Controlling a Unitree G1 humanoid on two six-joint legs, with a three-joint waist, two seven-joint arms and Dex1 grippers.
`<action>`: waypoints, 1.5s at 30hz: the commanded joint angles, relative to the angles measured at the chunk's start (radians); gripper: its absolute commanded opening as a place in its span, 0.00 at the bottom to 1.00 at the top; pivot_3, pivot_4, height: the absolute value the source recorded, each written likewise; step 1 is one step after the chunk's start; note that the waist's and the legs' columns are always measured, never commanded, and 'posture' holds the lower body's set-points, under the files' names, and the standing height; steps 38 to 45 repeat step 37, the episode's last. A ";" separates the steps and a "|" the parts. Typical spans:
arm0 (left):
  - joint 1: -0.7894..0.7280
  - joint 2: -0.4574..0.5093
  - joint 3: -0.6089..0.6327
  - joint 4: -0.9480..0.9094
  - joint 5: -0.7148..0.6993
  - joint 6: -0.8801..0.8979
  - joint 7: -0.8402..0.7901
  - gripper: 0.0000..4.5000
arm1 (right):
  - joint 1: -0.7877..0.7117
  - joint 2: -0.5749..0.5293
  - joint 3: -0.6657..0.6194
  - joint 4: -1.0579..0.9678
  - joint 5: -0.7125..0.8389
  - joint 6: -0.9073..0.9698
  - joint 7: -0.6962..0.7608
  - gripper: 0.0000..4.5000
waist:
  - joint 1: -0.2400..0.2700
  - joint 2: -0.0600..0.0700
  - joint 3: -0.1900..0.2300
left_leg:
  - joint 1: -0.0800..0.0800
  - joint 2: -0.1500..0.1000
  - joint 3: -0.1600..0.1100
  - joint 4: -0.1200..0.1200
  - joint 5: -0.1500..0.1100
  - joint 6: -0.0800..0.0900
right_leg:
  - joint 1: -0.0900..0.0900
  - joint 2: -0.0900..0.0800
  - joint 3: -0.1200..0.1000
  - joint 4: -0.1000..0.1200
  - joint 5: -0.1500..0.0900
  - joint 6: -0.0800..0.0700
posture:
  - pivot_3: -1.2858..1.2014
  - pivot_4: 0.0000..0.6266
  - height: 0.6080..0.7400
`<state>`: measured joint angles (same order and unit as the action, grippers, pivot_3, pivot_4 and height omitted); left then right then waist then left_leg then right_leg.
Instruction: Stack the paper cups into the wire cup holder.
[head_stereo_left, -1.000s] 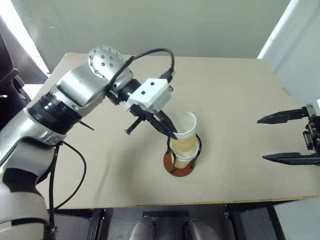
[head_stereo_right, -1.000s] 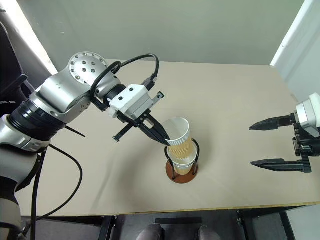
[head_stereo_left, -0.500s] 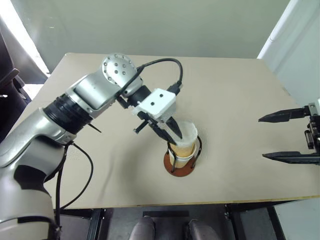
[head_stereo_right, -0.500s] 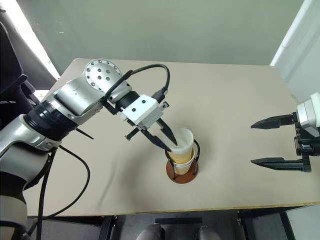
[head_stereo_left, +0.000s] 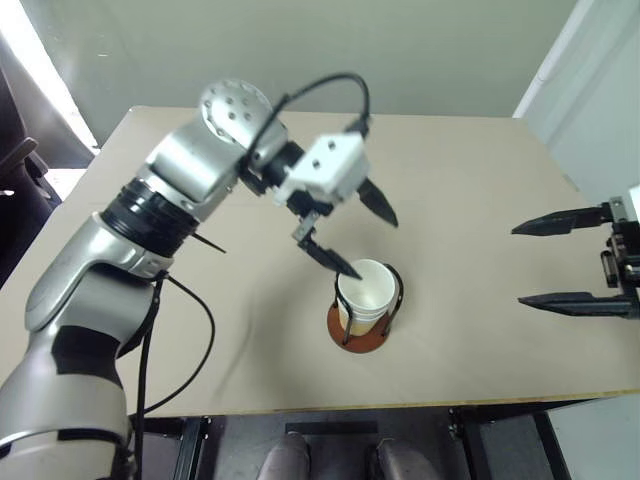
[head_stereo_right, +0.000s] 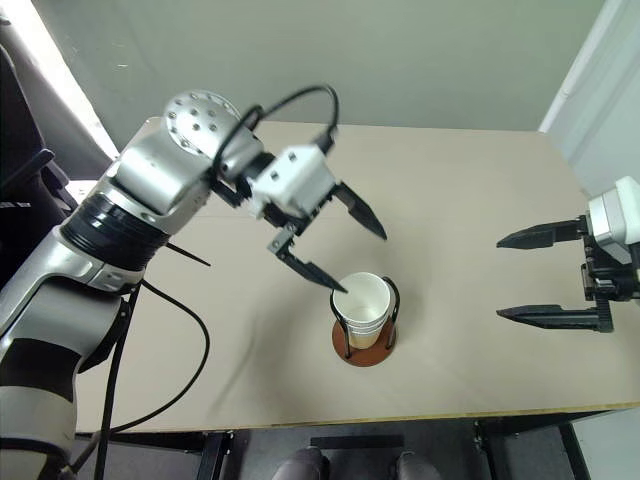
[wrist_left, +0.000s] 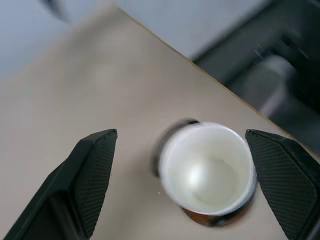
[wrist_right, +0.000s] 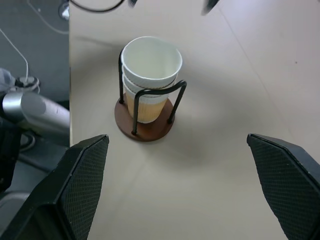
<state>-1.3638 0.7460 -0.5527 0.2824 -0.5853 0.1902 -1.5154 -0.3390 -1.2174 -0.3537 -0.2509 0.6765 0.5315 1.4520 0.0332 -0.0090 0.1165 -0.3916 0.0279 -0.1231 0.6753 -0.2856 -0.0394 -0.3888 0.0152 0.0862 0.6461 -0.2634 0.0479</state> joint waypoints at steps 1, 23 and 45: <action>0.091 0.112 0.179 0.013 0.001 0.106 0.037 0.99 | -0.075 0.022 0.069 0.111 -0.027 -0.035 0.019 1.00 | -0.007 0.003 -0.002 | 0.000 0.000 0.000 0.000 0.000 0.000 | 0.000 0.000 0.000 0.000 0.000 0.000 | 0.52 0.24 1.00; 1.143 0.486 0.931 -0.249 -0.135 0.438 0.028 0.99 | -0.295 0.088 0.282 0.591 -0.134 -0.128 0.162 1.00 | -0.006 0.008 -0.004 | 0.007 0.002 0.002 -0.008 0.002 -0.002 | -0.003 0.001 0.003 0.006 -0.001 -0.007 | 0.52 0.24 1.00; 1.252 0.436 1.025 -0.208 -0.130 0.462 0.071 0.99 | -0.281 0.136 0.267 0.602 -0.165 -0.103 0.146 1.00 | -0.017 0.008 -0.004 | 0.009 0.002 0.003 -0.009 0.000 -0.002 | -0.005 0.001 0.002 0.015 -0.005 -0.013 | 0.52 0.24 1.00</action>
